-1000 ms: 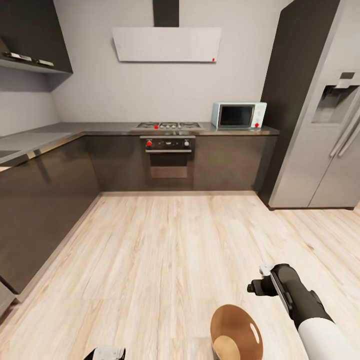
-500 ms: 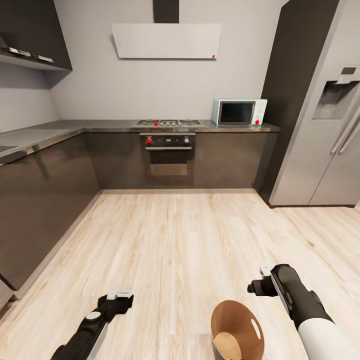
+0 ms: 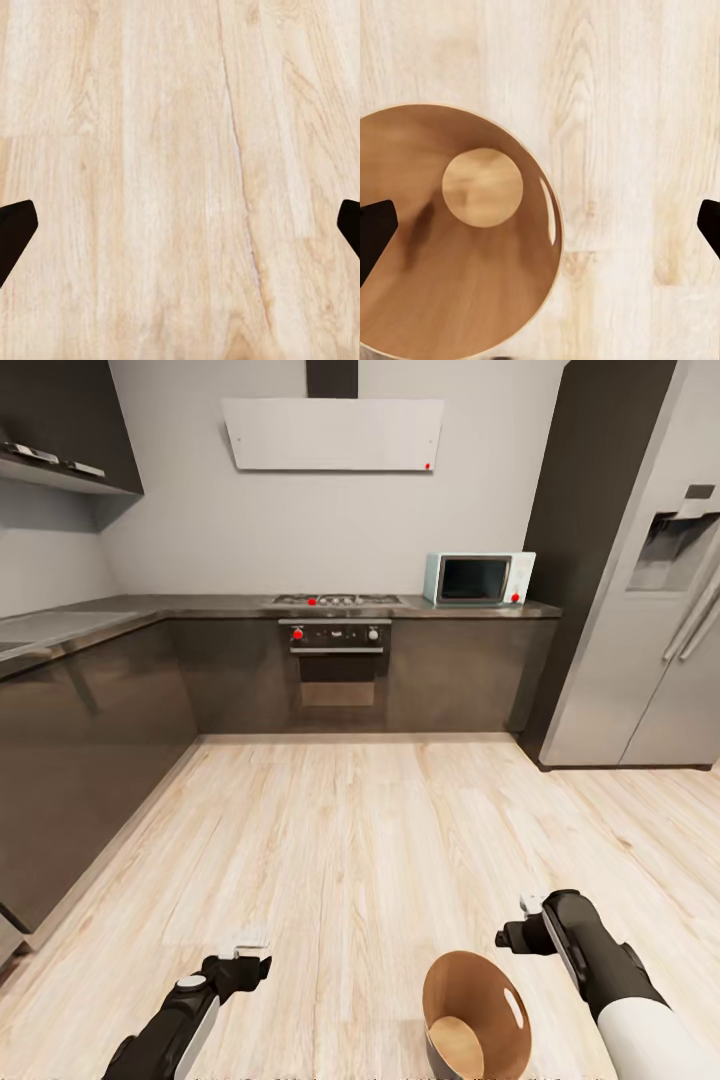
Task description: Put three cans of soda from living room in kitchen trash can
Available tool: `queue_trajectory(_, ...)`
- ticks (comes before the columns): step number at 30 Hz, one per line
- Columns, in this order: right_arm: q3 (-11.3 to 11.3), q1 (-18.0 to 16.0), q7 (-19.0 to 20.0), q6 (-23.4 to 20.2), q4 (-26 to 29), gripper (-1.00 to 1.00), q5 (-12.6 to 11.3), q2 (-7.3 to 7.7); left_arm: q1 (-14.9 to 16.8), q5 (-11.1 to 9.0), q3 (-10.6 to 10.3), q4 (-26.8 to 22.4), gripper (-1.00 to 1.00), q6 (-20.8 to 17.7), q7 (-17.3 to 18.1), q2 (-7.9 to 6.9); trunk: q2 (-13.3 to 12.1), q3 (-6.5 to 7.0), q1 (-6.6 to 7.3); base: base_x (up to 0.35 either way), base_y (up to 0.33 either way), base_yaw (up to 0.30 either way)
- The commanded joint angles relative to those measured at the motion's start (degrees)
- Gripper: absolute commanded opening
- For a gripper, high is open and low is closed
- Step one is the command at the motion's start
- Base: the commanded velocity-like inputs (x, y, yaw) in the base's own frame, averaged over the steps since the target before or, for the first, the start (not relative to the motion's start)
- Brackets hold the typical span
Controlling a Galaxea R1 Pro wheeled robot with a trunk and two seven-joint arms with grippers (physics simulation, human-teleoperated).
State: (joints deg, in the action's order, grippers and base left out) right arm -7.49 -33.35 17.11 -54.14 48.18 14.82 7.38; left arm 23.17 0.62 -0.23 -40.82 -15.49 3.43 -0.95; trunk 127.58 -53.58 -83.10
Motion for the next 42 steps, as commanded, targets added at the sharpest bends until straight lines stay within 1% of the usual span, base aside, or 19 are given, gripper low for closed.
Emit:
queue_trajectory(1,0.0,0.02,-0.01,0.0,0.0,1.0,0.01,-0.02,0.01,0.0,0.01,0.03,1.0,0.0,0.02,0.0,0.42,-0.18,-0.23,0.0,0.0,0.0)
queue_trajectory(12,-0.07,0.14,-0.06,0.0,-0.01,1.0,-0.05,-0.08,0.02,-0.01,0.23,0.21,1.0,0.02,0.04,-0.02,4.83,-2.16,-2.64,0.0,0.0,0.0)
queue_trajectory(20,-0.14,0.14,-0.04,0.0,-0.01,1.0,-0.05,0.13,0.02,-0.01,0.25,0.21,1.0,0.09,0.0,-0.02,8.04,-3.59,-4.4,0.0,0.0,0.0)
queue_trajectory(26,-0.16,0.13,0.02,0.0,0.03,1.0,-0.05,0.14,0.0,-0.2,0.21,0.15,1.0,0.17,0.06,-0.03,8.04,-3.59,-4.4,0.0,0.0,0.0)
queue_trajectory(42,-0.08,0.13,-0.04,0.0,0.03,1.0,0.0,0.02,-0.01,0.08,-0.09,0.21,1.0,0.19,0.1,-0.02,14.45,-6.47,-7.91,0.0,0.0,0.0)
